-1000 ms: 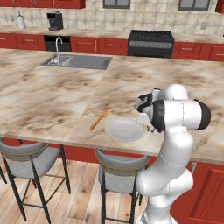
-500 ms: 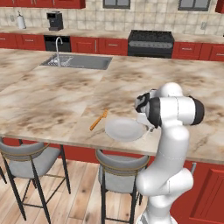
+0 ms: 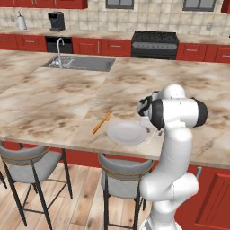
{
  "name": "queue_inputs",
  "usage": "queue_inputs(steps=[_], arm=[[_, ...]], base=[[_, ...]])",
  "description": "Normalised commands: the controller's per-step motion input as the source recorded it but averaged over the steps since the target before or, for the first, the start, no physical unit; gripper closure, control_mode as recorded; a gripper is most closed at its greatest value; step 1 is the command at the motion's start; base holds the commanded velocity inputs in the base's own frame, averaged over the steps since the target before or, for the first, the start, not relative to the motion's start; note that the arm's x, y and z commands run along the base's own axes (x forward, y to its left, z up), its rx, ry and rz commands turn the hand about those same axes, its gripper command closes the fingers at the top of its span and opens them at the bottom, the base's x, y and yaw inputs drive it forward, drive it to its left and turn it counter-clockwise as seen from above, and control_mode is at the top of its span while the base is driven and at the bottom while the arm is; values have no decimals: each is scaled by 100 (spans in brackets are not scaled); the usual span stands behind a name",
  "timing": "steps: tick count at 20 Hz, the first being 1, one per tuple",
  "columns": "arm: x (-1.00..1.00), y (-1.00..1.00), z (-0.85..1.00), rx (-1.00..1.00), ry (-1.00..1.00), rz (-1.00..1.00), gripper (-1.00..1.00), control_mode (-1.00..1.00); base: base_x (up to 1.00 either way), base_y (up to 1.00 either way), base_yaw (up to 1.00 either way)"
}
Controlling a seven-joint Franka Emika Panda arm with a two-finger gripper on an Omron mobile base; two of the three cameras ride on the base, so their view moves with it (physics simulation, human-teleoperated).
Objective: Take the fork and place it on the left side of the plate. Then take the spoon and place it on the right side of the plate. Make sure they're directly next to the plate.
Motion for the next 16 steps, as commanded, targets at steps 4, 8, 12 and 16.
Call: queue_inputs(steps=[4, 8, 12, 16], arm=[[3, 0, 20, -2, -3, 0, -100, -100], [-7, 0, 67, 0, -4, 0, -100, -100], [-39, 0, 82, 0, 0, 0, -100, -100], [-81, 0, 85, 1, 0, 0, -100, -100]], base=[[0, 0, 0], [0, 0, 0], [0, 0, 0], [0, 0, 0]])
